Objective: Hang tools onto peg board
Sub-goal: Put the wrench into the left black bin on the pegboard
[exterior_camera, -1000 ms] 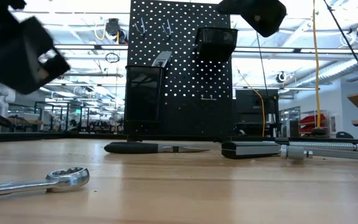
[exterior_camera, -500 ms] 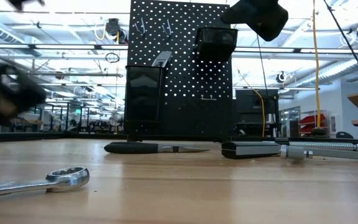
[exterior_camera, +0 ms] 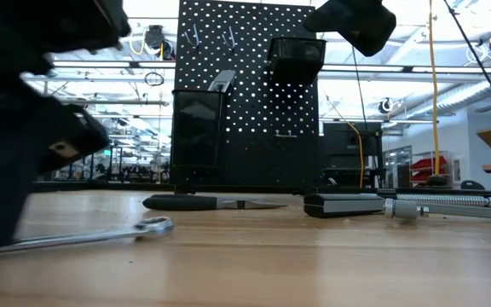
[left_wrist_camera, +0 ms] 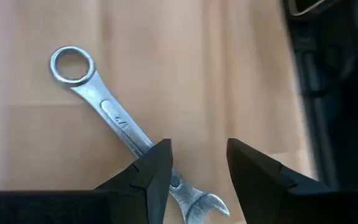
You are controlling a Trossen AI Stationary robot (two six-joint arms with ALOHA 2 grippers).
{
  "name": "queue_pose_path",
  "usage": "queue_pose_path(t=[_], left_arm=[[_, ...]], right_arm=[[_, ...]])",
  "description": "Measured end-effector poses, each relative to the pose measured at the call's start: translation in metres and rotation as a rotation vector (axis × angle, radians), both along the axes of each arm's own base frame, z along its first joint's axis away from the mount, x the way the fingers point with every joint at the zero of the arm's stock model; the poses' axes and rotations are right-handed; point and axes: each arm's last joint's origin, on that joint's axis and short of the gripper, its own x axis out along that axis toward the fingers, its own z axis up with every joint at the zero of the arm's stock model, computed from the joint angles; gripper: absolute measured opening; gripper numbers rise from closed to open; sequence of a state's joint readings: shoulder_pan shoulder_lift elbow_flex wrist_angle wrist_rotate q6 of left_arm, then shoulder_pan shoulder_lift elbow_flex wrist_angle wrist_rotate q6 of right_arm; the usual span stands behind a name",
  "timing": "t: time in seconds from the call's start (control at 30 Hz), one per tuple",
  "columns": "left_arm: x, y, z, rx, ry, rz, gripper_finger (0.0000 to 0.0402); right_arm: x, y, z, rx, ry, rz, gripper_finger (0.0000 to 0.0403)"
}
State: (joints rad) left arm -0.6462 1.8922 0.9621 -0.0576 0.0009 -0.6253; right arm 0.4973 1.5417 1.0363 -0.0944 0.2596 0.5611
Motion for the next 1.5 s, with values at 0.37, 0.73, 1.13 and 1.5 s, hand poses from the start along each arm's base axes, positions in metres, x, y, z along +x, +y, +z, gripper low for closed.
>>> queue_pose_path(t=[0.37,0.73,1.13,1.5], left_arm=[[-0.024,0.035,0.069,0.246,-0.124,0.195,0.0164],[-0.031,0.038,0.066,0.44,-0.136,0.121,0.0164],[-0.032,0.055,0.049,0.498,-0.102,0.104,0.0164],[-0.061,0.083,0.094,0.44,-0.314,0.206,0.0164]], right_arm=[[0.0,-0.003,-0.001,-0.027,0.009,0.006,0.0231],[-0.002,-0.005,-0.006,-0.01,0.073,-0.03,0.0231],[-0.023,-0.015,-0.01,-0.043,0.253,-0.125,0.0231],[-0.082,-0.016,0.03,-0.353,-0.085,-0.368,0.0231]])
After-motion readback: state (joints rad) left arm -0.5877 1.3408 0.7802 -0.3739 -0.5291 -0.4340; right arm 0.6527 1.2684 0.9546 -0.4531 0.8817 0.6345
